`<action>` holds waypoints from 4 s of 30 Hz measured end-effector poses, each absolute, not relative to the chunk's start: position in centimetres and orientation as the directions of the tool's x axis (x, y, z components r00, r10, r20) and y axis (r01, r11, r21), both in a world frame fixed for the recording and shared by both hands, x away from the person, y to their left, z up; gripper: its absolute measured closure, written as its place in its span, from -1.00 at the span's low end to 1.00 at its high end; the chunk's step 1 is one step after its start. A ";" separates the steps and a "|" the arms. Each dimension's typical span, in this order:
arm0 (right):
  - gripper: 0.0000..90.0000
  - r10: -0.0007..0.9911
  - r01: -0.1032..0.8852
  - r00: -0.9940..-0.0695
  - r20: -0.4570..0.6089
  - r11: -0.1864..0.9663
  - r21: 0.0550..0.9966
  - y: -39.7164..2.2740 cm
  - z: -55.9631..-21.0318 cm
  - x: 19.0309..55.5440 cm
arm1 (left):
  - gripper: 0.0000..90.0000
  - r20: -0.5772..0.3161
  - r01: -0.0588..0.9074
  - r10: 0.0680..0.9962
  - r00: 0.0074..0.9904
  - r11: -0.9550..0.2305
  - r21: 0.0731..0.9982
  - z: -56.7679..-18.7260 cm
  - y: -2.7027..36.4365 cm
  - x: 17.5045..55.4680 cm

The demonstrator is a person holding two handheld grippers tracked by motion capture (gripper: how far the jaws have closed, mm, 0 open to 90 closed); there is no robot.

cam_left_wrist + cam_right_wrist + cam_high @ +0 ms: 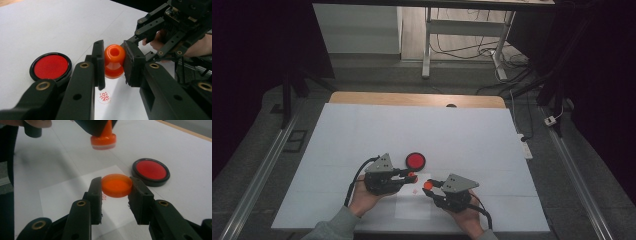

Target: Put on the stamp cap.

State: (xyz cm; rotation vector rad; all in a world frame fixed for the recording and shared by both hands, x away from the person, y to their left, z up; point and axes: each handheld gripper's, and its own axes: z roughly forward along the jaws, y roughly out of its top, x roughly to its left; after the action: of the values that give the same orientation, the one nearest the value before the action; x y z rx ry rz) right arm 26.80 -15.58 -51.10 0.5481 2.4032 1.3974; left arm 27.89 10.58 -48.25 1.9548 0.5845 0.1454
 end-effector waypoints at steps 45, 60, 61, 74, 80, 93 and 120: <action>0.43 0.438 0.167 -0.897 -0.053 0.449 0.878 -13.1 -51.5 27.1 | 0.61 -0.165 0.336 0.432 0.886 -0.356 0.872 -48.8 9.4 27.6; 0.43 0.444 0.173 -0.895 -0.038 0.426 0.888 -13.2 -51.3 27.1 | 0.61 -0.174 0.342 0.430 0.886 -0.353 0.871 -49.0 9.2 27.6; 0.43 0.444 0.173 -0.895 -0.041 0.431 0.886 -13.2 -51.3 27.1 | 0.61 -0.175 0.343 0.429 0.886 -0.353 0.871 -49.0 9.2 27.6; 0.44 0.467 0.176 -0.883 -0.051 0.429 0.886 -13.2 -51.1 26.8 | 0.61 -0.179 0.340 0.430 0.885 -0.332 0.880 -49.1 9.3 27.5; 0.44 0.474 0.175 -0.879 -0.054 0.426 0.888 -13.2 -51.0 26.7 | 0.62 -0.178 0.336 0.431 0.885 -0.324 0.884 -49.0 9.2 27.4; 0.44 0.474 0.145 -0.876 -0.090 0.438 0.887 -13.1 -50.8 26.3 | 0.62 -0.181 0.334 0.430 0.884 -0.313 0.889 -49.2 9.2 27.2; 0.43 0.464 0.159 -0.882 -0.082 0.457 0.875 -13.3 -50.9 26.6 | 0.62 -0.132 0.303 0.458 0.879 -0.321 0.897 -49.7 8.6 26.7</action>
State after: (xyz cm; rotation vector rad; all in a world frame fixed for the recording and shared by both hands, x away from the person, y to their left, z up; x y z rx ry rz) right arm 26.60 -13.34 -50.94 0.5306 2.4018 1.3933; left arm 26.70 8.56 -49.68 1.9299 0.5603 0.1743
